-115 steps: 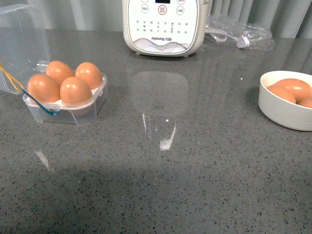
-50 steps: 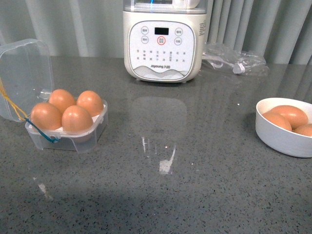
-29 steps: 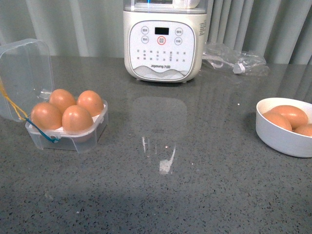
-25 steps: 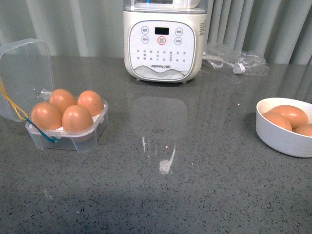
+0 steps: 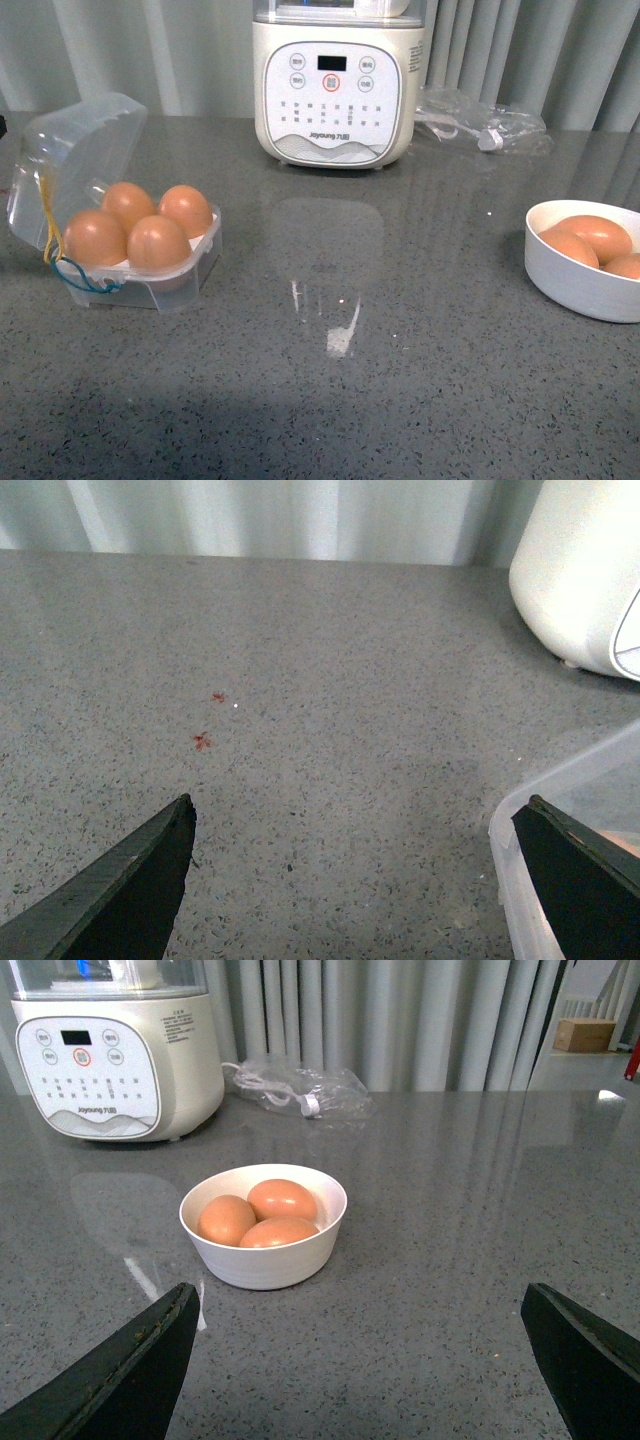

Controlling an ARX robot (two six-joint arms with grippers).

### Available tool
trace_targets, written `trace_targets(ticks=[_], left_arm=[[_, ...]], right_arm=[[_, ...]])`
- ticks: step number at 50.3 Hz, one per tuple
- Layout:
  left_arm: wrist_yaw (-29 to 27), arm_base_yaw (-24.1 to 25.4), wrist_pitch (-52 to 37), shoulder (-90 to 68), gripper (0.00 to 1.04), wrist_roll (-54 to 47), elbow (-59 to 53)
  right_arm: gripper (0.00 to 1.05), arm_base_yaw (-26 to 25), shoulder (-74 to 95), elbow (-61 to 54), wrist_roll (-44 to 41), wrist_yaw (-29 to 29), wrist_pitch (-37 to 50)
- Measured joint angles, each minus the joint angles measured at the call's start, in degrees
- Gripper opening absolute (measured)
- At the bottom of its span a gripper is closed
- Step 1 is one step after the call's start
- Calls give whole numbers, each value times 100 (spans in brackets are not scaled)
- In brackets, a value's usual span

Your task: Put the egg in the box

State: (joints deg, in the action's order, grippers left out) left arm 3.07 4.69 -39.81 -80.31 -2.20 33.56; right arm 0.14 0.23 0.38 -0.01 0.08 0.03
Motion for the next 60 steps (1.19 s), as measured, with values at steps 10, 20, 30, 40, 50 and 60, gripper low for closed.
trace_targets(ticks=[10,20,30,40,50,60], left_arm=[[68,212,605,382,98,553,-2],[247,577,1912,1311,98,1655,-157],[256,608,2144,1657,98,2094,-262],[588,476,-42,1856,67,723,-1296],[334,199,-146,2544,30,348,-2035],[153,15,9,3158,4,282,-2474]], right_arm=[[98,0,0,0,2,0,0],[98,0,0,0,0,0,0],[98,0,0,0,2,2,0],[98,0,0,0,0,0,0],[98,0,0,0,2,0,0],[98,0,0,0,2,0,0]])
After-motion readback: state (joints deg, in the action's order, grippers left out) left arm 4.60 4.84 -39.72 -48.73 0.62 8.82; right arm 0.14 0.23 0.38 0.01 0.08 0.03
